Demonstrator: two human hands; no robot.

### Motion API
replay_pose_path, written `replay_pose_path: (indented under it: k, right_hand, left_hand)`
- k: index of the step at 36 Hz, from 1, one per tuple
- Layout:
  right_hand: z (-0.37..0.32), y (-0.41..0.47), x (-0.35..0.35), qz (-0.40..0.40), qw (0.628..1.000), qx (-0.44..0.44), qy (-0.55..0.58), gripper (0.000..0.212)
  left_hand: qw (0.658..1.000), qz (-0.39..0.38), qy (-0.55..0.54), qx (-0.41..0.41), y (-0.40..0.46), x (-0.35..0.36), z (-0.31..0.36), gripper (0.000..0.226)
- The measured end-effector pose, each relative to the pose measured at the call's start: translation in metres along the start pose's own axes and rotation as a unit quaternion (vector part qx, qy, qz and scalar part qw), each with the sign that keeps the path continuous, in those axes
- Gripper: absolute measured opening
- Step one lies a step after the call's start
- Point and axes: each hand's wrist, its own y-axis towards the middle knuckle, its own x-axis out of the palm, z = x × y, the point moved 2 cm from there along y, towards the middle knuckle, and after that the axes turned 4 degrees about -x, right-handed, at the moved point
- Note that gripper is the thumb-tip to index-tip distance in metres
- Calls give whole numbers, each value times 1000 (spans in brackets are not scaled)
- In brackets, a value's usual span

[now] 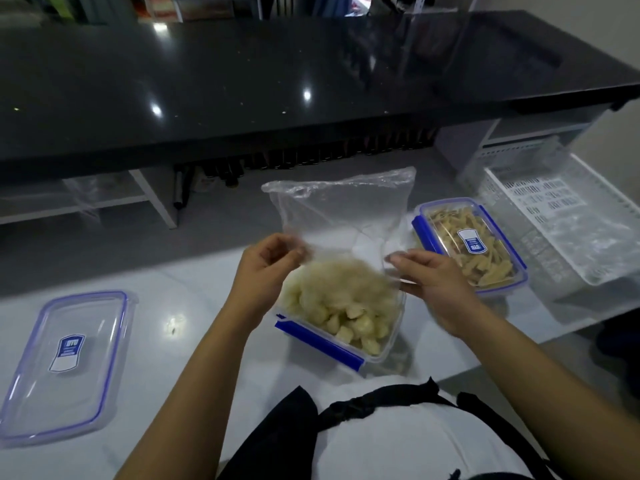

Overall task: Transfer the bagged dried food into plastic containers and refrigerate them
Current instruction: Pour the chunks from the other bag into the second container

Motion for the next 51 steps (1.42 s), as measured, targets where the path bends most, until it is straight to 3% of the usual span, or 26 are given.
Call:
replay_pose_path:
  k: [6, 35, 51]
  right_hand:
    - [-11, -3, 0, 30, 999, -41, 12, 12]
    - [-62, -1, 23, -83, 989, -72, -98, 13]
    - [-84, -5, 19, -45, 987, -128, -88, 16]
  left_hand:
    - [998, 39, -38, 19, 1, -2, 9, 11]
    - [991, 98, -88, 30, 4, -16, 37, 10]
    - [985, 121, -109, 53, -9, -19, 53, 12]
